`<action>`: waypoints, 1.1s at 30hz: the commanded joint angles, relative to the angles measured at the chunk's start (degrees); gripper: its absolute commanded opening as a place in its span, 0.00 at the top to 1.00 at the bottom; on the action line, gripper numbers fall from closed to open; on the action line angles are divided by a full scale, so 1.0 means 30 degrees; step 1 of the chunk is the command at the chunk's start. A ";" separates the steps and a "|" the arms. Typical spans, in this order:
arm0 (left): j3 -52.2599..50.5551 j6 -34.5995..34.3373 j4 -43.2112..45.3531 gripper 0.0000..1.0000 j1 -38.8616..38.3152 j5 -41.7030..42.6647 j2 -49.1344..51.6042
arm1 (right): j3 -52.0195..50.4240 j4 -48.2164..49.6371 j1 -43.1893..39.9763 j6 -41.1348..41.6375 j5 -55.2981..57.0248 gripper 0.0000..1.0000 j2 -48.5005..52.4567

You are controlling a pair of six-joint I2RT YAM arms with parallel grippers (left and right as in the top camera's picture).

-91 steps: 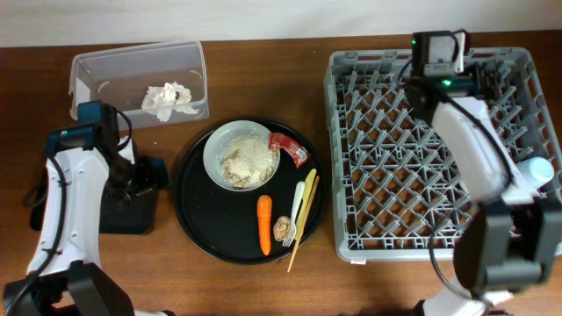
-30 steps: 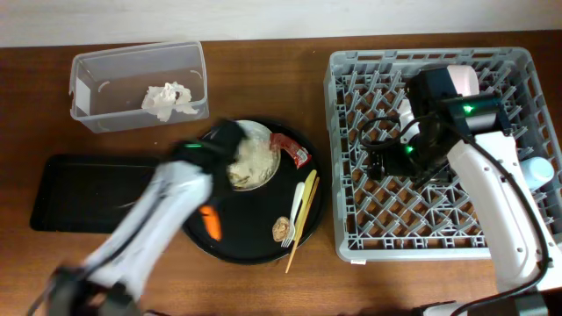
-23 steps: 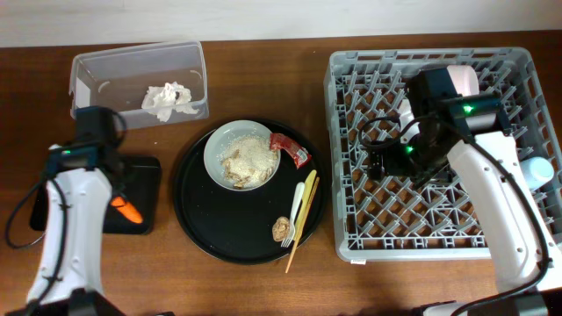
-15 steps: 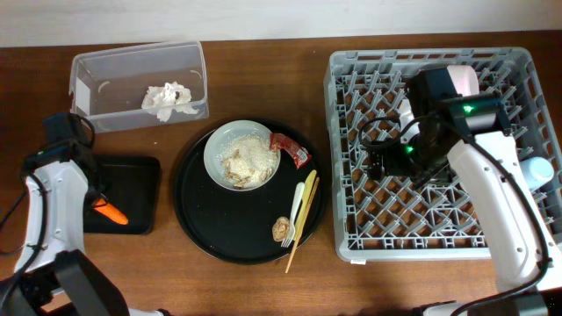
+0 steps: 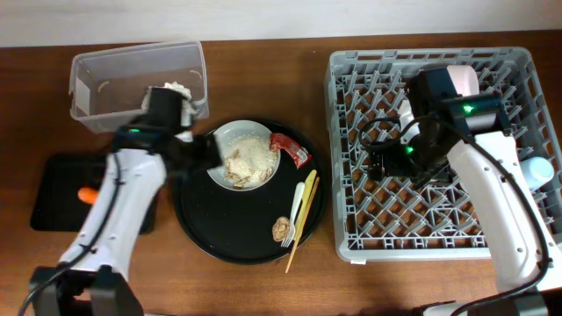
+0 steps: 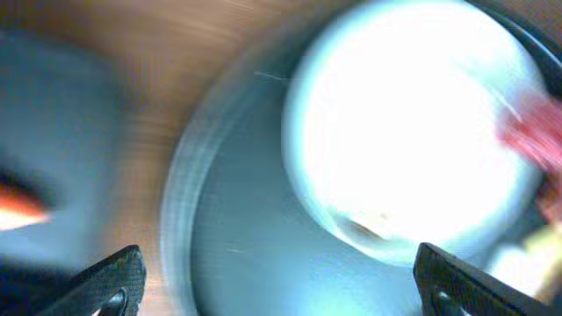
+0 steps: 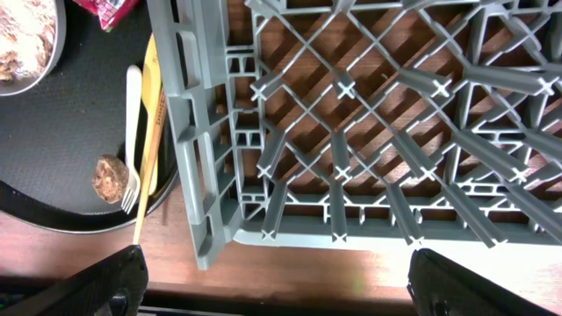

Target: Sort waste into correct bins and load items into the dishwasher rack

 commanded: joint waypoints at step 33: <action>0.0386 0.1253 -0.1013 0.35 -0.9413 0.2535 0.6193 | 0.0015 -0.0146 -0.0109 0.0109 0.0189 0.01 -0.0211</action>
